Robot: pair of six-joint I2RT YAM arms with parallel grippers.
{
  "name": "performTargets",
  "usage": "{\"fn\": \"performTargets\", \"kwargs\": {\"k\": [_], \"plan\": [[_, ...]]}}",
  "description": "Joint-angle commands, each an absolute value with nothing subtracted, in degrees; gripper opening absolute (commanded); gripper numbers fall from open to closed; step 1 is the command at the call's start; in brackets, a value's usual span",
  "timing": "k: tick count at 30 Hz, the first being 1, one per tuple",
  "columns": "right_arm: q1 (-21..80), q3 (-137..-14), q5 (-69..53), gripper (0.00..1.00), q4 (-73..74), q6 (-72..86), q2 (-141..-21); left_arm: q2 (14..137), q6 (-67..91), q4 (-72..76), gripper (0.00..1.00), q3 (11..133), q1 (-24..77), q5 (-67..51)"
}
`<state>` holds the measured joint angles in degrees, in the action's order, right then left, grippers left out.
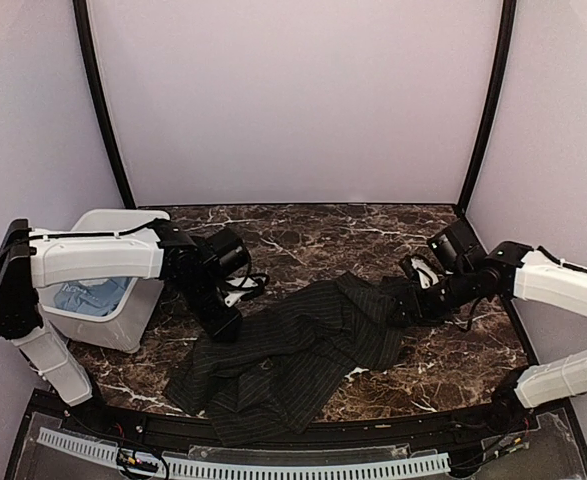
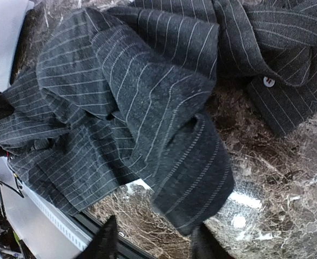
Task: Fold and stack the mixed laundry pile
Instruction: Adjust the crumpled shirt at the center of the board.
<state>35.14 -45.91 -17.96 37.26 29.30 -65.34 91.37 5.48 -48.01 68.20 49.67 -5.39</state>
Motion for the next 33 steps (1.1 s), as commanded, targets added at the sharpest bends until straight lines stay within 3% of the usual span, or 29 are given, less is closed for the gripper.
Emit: {"fn": "performTargets", "kwargs": {"k": [1, 3, 7, 14, 24, 28, 33], "plan": [[35.87, -49.04, -13.18, 0.97, 38.40, 31.22, -65.90, 94.83, 4.22, -52.26, 0.49, 72.44, 49.47, -3.57], [32.86, -53.02, -11.71, 0.99, 38.11, 28.63, -67.03, 94.54, 3.80, -51.57, 0.60, 74.08, 49.47, -3.11], [22.46, -56.24, -14.48, 0.98, 32.12, 25.24, -71.72, 92.16, 2.75, -48.41, 0.70, 77.82, 48.70, -2.59], [18.34, -63.57, -5.14, 0.91, 29.94, 19.72, -88.78, 96.15, 1.34, -42.01, 0.75, 89.06, 45.98, -0.72], [16.09, -66.03, -8.60, 0.92, 27.39, 17.38, -100.49, 111.84, -1.67, -28.65, 0.79, 99.49, 46.80, -15.36], [15.52, -65.40, -12.42, 0.83, 25.49, 17.05, -103.32, 116.77, -3.63, -27.37, 0.78, 100.62, 49.43, -17.50], [15.45, -65.74, -16.23, 0.47, 23.85, 16.46, -106.80, 120.21, -2.67, -26.00, 0.65, 100.00, 50.08, -20.31]]}}
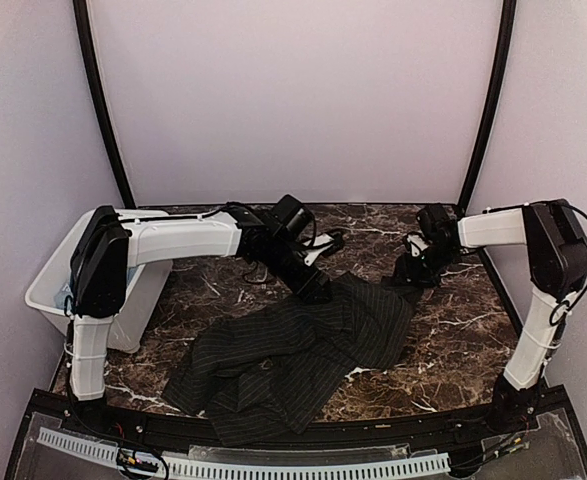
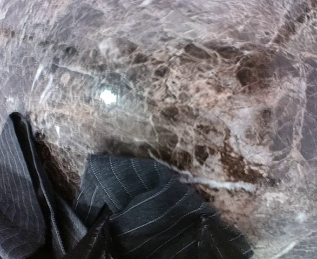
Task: Fold and stack the mixed laundry pile
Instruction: Adjust the crumpled shirt at the center of the board.
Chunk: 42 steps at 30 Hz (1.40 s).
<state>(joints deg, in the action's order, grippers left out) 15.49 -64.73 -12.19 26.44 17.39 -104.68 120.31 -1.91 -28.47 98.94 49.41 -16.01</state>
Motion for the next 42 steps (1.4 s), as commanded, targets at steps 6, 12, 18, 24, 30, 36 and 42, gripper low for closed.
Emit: {"fn": "performTargets", "kwargs": {"k": [6, 12, 18, 24, 30, 36, 42], "plan": [[15.29, -67.78, -17.20, 0.00, 24.91, 15.43, -105.23, 120.98, -3.66, -26.35, 0.35, 99.35, 51.69, -20.94], [15.29, -71.41, -17.22, 0.00, 24.70, 14.60, -100.44, 119.78, -7.94, -28.22, 0.09, 98.75, 54.48, -18.93], [15.29, -80.73, -17.37, 0.00, 26.03, 13.69, -98.47, 118.44, -14.76, -26.49, 0.00, 95.71, 59.04, -15.08], [15.29, -89.99, -17.08, 0.00, 26.18, 12.36, -94.33, 118.24, -15.67, -23.55, 0.18, 96.63, 60.51, -8.32], [15.06, -95.96, -15.48, 0.00, 28.83, 9.87, -90.56, 108.77, -2.22, -17.11, 0.52, 92.29, 50.28, -24.25], [15.03, -95.50, -19.58, 0.00, 25.51, 13.71, -90.30, 102.29, 0.55, -14.26, 0.65, 86.68, 46.19, -12.40], [17.85, -99.35, -25.71, 0.00, 24.08, 15.30, -93.14, 101.84, 4.11, -18.25, 0.69, 85.97, 44.43, -9.37]]}}
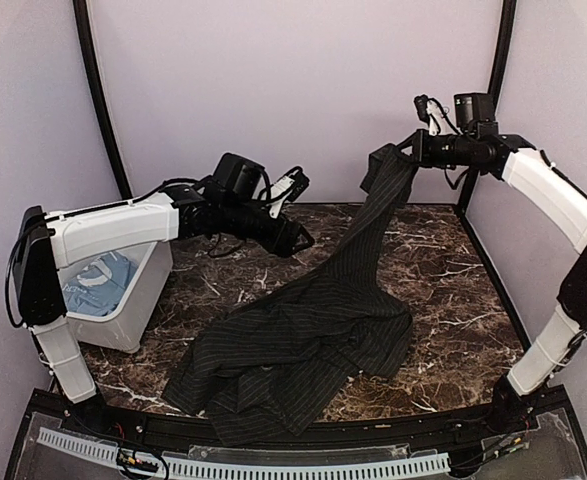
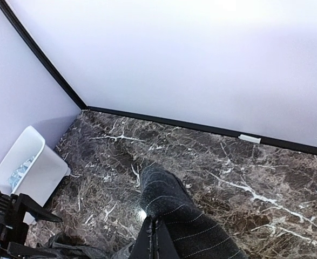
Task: Fold and stack the mixed laundry pile
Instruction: Adjust the crumpled shirt at the center of the board.
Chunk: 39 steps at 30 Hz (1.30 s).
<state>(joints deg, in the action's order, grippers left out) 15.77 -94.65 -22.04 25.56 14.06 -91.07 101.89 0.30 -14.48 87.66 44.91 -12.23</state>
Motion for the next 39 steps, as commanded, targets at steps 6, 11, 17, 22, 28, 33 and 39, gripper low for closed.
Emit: {"fn": "performTargets", "kwargs": {"k": [6, 11, 17, 22, 28, 33, 39], "plan": [[26.57, -96.24, -23.35, 0.00, 26.50, 14.61, -89.87, 98.07, 7.63, -25.49, 0.81, 79.56, 43.63, -3.92], [34.73, -79.50, -20.44, 0.00, 22.25, 20.20, -78.31, 92.25, 14.49, -20.76, 0.82, 69.05, 40.45, -6.74], [48.46, -60.22, -24.04, 0.01, 17.44, 29.34, -68.71, 89.99, 14.97, -20.65, 0.82, 68.73, 38.10, -8.40], [57.26, -51.85, -29.80, 0.66, 16.51, 30.11, -70.01, 92.23, 13.35, -19.62, 0.84, 71.72, 38.06, -13.42], [49.64, -52.37, -25.26, 0.99, 17.67, 29.13, -61.79, 97.56, 13.59, -14.44, 0.99, 76.27, 39.05, -26.17], [35.94, -55.08, -22.42, 0.95, 20.87, 28.13, -66.76, 105.98, 10.04, -16.89, 0.99, 83.95, 45.51, -22.46], [27.70, -57.21, -20.97, 0.85, 20.47, 25.11, -75.12, 117.68, 12.37, -20.77, 0.95, 95.04, 47.35, -21.65]]}}
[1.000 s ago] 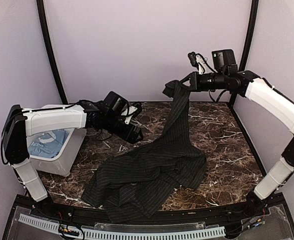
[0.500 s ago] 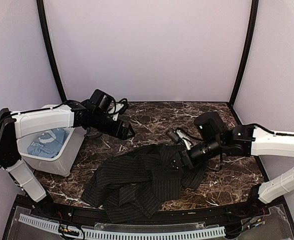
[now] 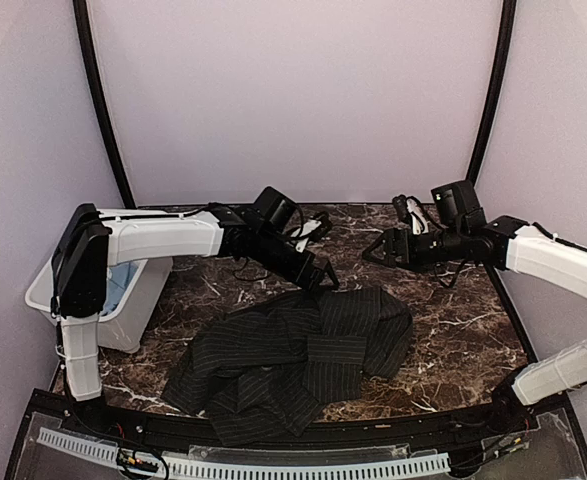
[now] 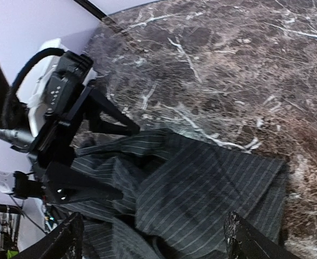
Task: Fold and stack the mixed laundry pile
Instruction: Adjust the crumpled shirt at the center of the board, then pick up the crumpled shirt from the center of the board.
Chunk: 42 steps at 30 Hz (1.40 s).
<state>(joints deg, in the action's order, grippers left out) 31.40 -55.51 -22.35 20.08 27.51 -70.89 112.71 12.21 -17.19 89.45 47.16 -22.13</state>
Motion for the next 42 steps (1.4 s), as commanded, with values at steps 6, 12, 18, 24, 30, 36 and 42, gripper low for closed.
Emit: {"fn": "performTargets", "kwargs": {"k": [6, 12, 18, 24, 30, 36, 42], "plan": [[21.15, -55.94, -21.95, 0.79, 21.08, 23.72, -82.95, 125.01, 14.01, -23.33, 0.85, 99.56, 48.09, -21.58], [20.91, -55.04, -28.32, 0.61, 15.45, 24.60, -90.59, 126.67, 14.27, -23.02, 0.80, 98.48, 48.96, -20.18], [20.92, -57.35, -28.75, 0.53, 14.54, 24.01, -96.20, 126.09, 13.89, -23.42, 0.80, 98.23, 48.99, -19.84], [20.83, -57.71, -29.07, 0.51, 12.64, 24.24, -100.06, 125.64, 13.44, -22.77, 0.81, 98.37, 48.96, -19.59], [20.83, -60.49, -29.48, 0.50, 12.28, 24.09, -104.52, 125.69, 13.70, -22.01, 0.81, 98.09, 48.93, -19.88], [20.74, -62.49, -32.49, 0.02, 10.77, 25.35, -106.11, 125.36, 13.78, -22.47, 0.83, 98.44, 48.84, -19.79], [16.73, -62.44, -26.79, 0.00, 12.62, 25.37, -95.97, 117.05, 17.60, -21.07, 0.92, 94.01, 44.55, -22.95]]}}
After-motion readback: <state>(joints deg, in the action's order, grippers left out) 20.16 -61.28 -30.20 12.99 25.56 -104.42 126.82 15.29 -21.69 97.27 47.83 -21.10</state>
